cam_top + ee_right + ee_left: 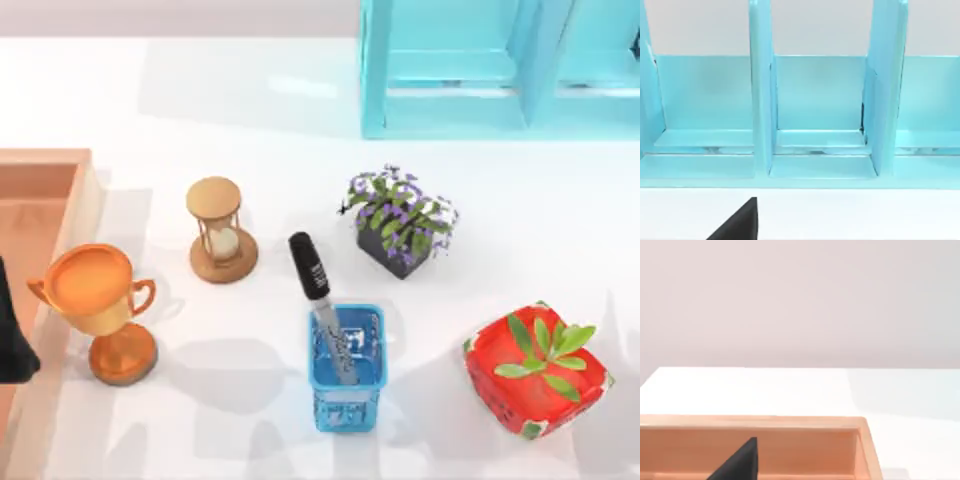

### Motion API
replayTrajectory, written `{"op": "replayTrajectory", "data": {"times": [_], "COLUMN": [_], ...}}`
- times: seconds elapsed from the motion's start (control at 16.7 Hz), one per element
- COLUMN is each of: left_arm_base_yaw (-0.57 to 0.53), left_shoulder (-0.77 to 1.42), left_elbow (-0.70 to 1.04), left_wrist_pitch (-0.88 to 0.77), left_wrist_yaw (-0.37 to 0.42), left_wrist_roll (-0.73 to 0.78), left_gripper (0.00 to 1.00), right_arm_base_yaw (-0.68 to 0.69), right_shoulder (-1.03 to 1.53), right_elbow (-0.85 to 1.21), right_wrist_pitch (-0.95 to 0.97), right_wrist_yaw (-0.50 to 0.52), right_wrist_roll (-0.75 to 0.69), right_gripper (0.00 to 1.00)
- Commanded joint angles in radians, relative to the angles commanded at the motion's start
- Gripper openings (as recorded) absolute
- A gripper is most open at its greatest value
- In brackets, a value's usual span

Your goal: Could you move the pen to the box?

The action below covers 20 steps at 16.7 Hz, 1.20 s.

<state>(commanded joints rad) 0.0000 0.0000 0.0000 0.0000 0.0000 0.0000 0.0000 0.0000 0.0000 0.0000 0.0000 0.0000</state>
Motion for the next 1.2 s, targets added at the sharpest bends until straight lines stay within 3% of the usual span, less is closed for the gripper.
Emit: {"op": "replayTrajectory", "data": {"times": [0.24, 0.48, 1.2], "left_arm_base_yaw": [-0.028, -0.169, -0.736], "left_shoulder": [0.030, 0.207, 1.201], "left_elbow": [-0.005, -0.031, -0.028], "left_wrist_pitch": [0.028, 0.201, 1.277], "left_wrist_yaw": [-0.004, -0.023, -0.066], "left_wrist_roll": [-0.012, -0.084, -0.457], "left_gripper": [1.00, 1.00, 1.00], "right_arm_base_yaw": [0.000, 0.000, 0.000], "right_shoulder": [0.000, 0.000, 0.000], "right_elbow": [0.000, 0.000, 0.000], "right_wrist_pitch": [0.000, 0.000, 0.000], "right_wrist_yaw": [0.000, 0.000, 0.000], "right_wrist_roll": [0.000, 0.000, 0.000], "right_gripper": [1.00, 1.00, 1.00]}}
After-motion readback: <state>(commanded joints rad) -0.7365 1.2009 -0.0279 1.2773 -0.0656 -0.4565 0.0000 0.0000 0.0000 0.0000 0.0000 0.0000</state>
